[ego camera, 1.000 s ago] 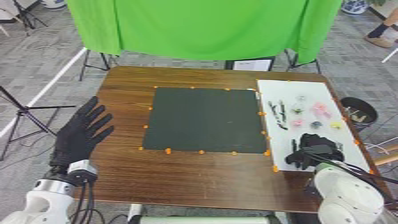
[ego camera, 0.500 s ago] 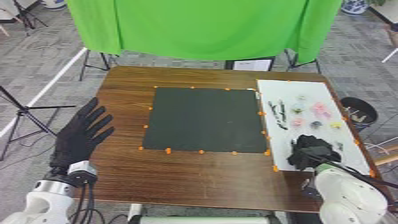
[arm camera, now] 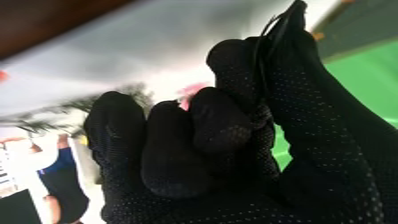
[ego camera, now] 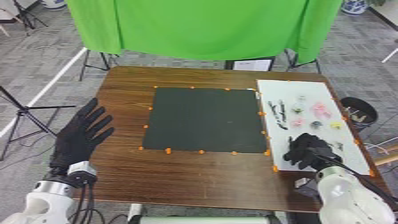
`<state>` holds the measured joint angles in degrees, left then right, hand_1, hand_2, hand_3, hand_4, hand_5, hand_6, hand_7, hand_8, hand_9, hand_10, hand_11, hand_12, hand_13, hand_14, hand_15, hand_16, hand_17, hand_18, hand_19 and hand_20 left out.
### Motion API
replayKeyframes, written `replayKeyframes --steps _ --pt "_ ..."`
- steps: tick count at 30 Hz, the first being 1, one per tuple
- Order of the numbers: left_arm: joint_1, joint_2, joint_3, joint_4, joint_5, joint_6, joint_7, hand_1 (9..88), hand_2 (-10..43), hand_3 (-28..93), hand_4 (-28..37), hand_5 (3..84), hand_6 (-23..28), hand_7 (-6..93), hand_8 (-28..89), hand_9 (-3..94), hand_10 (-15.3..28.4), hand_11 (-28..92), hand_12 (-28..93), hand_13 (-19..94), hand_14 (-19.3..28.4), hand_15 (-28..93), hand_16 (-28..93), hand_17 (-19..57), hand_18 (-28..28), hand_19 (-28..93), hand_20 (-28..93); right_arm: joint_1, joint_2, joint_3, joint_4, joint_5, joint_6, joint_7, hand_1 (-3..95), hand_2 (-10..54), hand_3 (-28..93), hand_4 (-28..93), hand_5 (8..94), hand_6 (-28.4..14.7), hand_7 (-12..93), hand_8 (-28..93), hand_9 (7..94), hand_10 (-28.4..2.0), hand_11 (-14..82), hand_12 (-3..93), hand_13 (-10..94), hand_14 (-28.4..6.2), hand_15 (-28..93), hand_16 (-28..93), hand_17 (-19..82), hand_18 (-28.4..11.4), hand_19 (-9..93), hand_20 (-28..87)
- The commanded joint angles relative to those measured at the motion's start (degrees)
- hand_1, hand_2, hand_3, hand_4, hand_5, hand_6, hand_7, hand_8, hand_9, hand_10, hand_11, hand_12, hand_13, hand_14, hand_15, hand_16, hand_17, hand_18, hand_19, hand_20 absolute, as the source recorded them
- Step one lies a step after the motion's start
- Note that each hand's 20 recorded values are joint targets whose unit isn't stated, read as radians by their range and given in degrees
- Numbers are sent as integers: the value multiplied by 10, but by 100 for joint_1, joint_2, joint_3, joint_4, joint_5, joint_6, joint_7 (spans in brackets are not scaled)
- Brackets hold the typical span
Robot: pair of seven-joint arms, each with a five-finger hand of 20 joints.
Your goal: Arrange flowers
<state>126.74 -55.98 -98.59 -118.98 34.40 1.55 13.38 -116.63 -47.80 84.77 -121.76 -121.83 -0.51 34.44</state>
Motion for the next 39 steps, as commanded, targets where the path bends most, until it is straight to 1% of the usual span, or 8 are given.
replayKeyframes --steps 1,5,16,20,23,27,30,39 --pt "150 23 -131 -85 -27 31 1 253 -71 684 -283 223 27 186 -106 189 95 135 200 134 134 199 45 -113 199 325 93 464 89 -53 -141 131 247 12 337 -95 930 -104 682 -20 592 318 809 -89 682 547 769 -84 895 430 479 -206 932 750" --pt "327 87 -299 -187 -26 58 36 253 -71 684 -283 222 27 186 -107 189 95 136 200 135 134 199 46 -113 199 325 92 1134 58 -484 -5 246 209 105 333 -95 931 -94 692 -19 586 317 813 -89 681 548 774 -83 896 428 486 -207 932 755" --pt "817 190 -829 -488 41 -332 -61 252 -74 686 -282 223 26 185 -107 191 96 137 199 136 134 200 46 -112 199 323 92 3475 -823 -2432 693 606 158 427 331 -95 931 -89 708 -14 571 316 830 -82 671 538 798 -76 888 417 516 -203 932 756" --pt "936 138 -1001 -409 26 -695 -69 250 -91 687 -283 221 25 177 -101 189 94 132 205 132 132 190 49 -121 217 319 88 4056 -1295 -2863 893 1385 -5 980 324 -95 932 -74 716 -13 563 321 837 -80 667 543 806 -74 887 417 530 -205 932 758" --pt "997 117 -1014 -348 -269 -938 155 255 -95 676 -282 221 23 172 -97 188 93 127 209 131 131 174 55 -121 220 317 84 4243 -1607 -3067 1075 1602 -108 1112 323 -95 932 -68 723 -13 554 325 841 -80 664 545 810 -74 887 418 538 -208 932 761" --pt "1185 85 -1067 -440 -277 -695 239 258 -95 668 -280 229 22 170 -96 193 91 123 210 133 133 171 59 -118 218 309 84 4366 -1960 -3384 1320 1586 -260 1091 325 -95 929 -66 731 -14 545 330 843 -80 663 544 814 -73 886 419 543 -210 932 764" --pt "1226 86 -1072 -458 -302 -676 268 257 -95 668 -279 236 23 169 -95 201 94 121 210 140 134 176 62 -116 214 309 87 4423 -2233 -3660 1562 1394 -264 1057 326 -95 927 -64 732 -14 541 335 844 -80 663 544 816 -73 885 421 542 -210 932 764" --pt "842 252 -792 -295 -316 -724 205 257 -95 669 -275 239 24 167 -95 205 97 118 211 140 135 182 59 -111 208 306 94 4419 -2776 -4229 2215 819 -190 1048 328 -95 925 -65 731 -14 539 336 844 -80 663 544 817 -72 883 428 540 -211 932 761"
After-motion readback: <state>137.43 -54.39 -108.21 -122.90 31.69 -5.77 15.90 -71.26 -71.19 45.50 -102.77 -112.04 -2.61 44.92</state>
